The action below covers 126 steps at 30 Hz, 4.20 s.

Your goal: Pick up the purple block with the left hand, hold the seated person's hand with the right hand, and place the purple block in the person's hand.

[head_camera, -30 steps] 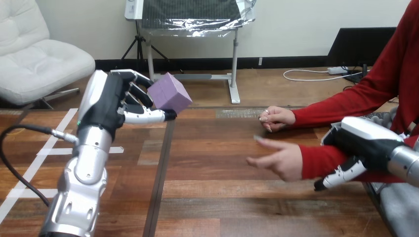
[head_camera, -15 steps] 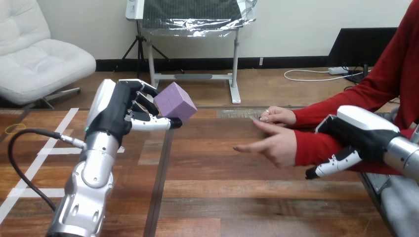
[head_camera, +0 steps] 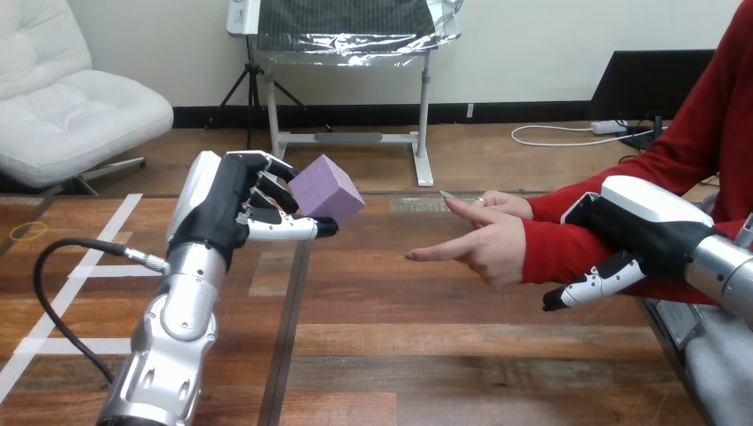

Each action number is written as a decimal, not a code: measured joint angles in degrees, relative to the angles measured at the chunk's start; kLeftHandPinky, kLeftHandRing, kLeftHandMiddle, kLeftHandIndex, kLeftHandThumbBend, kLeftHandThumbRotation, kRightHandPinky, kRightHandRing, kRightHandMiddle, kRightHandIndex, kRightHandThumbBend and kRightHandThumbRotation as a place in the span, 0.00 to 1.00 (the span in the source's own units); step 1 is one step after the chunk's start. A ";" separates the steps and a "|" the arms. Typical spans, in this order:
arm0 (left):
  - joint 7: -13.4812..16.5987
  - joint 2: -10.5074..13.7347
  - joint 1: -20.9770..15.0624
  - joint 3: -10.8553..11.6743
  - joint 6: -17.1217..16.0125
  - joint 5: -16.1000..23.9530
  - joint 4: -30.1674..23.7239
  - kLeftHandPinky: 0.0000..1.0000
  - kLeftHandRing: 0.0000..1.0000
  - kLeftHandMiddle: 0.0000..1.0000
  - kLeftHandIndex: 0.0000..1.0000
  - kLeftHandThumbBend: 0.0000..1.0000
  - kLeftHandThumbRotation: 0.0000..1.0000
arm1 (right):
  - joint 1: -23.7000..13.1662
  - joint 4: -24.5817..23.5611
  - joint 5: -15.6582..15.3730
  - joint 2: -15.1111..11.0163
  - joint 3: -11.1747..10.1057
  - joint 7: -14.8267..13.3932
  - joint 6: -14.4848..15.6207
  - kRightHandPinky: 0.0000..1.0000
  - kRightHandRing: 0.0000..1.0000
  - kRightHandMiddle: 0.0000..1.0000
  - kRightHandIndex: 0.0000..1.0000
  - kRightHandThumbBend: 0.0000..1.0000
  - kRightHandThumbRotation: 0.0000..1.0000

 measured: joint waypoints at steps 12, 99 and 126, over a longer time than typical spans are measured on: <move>0.61 -1.79 -0.71 -0.14 -0.25 -0.11 2.07 0.28 0.34 0.40 0.43 0.75 0.00 | 0.32 -0.65 0.83 0.01 -0.26 0.10 -1.33 0.18 0.19 0.25 0.26 0.87 0.32; 2.96 -12.86 -15.64 -6.88 -7.66 0.60 30.44 0.24 0.32 0.40 0.44 0.75 0.00 | 6.21 -15.54 3.15 2.04 -3.23 6.33 6.05 0.16 0.20 0.25 0.27 0.91 0.42; -6.94 -10.96 -15.36 -7.30 -5.20 0.33 26.89 0.54 0.65 0.70 0.74 0.75 0.35 | 6.48 -15.53 3.78 2.09 -4.04 7.10 6.04 0.28 0.30 0.35 0.38 0.98 0.49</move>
